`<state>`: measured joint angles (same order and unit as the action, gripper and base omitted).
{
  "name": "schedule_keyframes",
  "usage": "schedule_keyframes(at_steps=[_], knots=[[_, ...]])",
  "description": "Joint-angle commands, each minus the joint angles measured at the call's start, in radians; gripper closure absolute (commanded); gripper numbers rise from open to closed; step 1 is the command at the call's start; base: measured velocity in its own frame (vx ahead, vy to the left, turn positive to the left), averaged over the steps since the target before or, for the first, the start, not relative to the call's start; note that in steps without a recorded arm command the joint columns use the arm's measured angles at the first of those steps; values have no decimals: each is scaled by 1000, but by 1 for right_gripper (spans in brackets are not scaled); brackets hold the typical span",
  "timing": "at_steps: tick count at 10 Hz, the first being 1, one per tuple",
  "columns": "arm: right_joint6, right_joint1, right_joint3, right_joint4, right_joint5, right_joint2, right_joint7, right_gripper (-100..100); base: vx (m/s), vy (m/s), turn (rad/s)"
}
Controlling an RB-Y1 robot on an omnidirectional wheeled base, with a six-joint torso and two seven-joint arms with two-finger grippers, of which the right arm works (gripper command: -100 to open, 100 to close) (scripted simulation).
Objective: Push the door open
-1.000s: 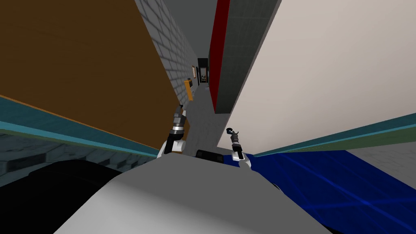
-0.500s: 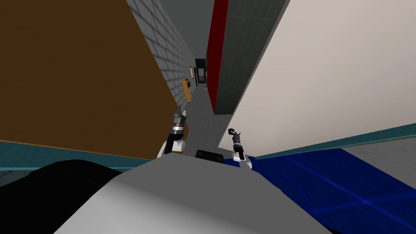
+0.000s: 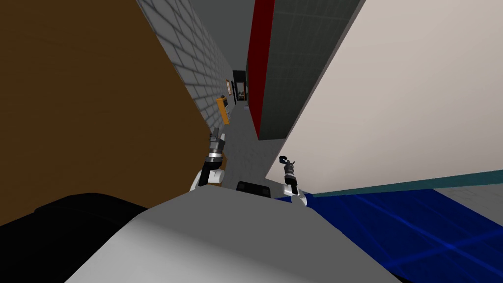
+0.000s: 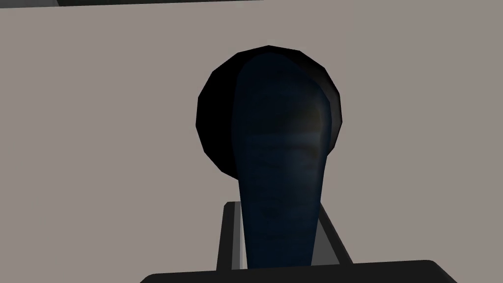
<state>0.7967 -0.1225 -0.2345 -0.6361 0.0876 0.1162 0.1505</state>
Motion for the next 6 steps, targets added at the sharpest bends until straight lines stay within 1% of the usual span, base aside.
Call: schedule_keyframes(at_steps=[1,2,4,6], knots=[[16,-17,-23,28,-14,8,-13,100,184,113,-56],[15,-17,-32,29,-20,8,-17,100,178,82,-49],[13,-16,-46,31,-29,8,-25,100,180,48,-46],[12,-16,-57,32,-36,9,-31,100,179,87,-47]])
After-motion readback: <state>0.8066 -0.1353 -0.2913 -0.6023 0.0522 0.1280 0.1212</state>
